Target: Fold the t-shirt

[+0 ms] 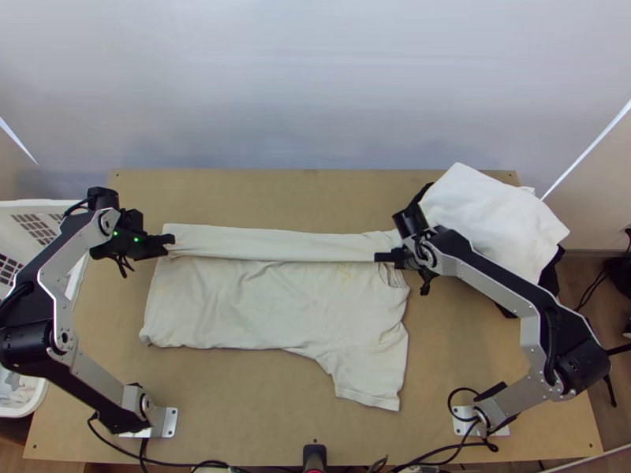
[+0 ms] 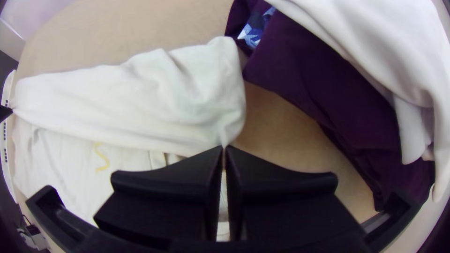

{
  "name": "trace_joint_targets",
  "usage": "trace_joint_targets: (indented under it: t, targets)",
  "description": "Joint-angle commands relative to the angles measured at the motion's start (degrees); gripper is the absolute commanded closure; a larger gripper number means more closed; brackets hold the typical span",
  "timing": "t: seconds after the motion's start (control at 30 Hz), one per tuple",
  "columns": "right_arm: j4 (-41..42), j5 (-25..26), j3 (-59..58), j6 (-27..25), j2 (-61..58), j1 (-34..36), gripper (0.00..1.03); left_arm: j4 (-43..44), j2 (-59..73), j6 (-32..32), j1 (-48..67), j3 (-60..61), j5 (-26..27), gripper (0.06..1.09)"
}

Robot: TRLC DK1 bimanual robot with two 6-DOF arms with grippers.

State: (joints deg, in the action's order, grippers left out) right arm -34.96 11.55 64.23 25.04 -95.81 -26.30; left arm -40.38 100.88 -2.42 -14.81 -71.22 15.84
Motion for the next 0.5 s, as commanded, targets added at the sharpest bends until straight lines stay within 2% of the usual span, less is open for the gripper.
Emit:
trace_joint_targets:
  t: [0.0,0.03,0.07,0.1,0.17,0.23,0.33,0.47]
  targets:
    - [-0.3,0.0,-1.6,0.4,-0.2,-0.6,0.90,3.1,0.1,-0.1,-0.7,1.5,-1.0,0.85]
    - [-0.4,0.1,-1.7,0.3,-0.3,-1.0,0.75,3.5,0.0,-0.5,-0.7,1.5,-1.1,0.72]
    - [-0.5,0.1,-1.8,0.3,-0.3,-1.4,0.63,3.5,0.0,-1.0,-0.7,1.5,-1.2,0.62]
    - [-0.8,0.1,-1.9,0.3,-0.3,-1.6,0.54,3.5,0.0,-2.2,-0.6,1.6,-1.7,0.53]
    - [-3.4,0.1,-1.5,0.5,-0.2,-2.2,0.43,3.9,-0.2,-3.8,-0.4,1.9,-2.8,0.37]
    - [-8.3,0.1,-0.9,2.0,0.6,-3.0,0.33,3.8,-0.2,-5.0,-0.6,1.6,-4.2,0.27]
    - [-17.0,0.1,-0.8,5.4,4.1,-4.8,0.18,3.6,-1.7,-6.2,-1.5,1.5,-4.5,0.22]
    - [-25.5,-0.1,-2.0,10.0,12.8,-9.0,0.17,3.2,-5.3,-5.9,-2.4,1.5,-4.0,0.21]
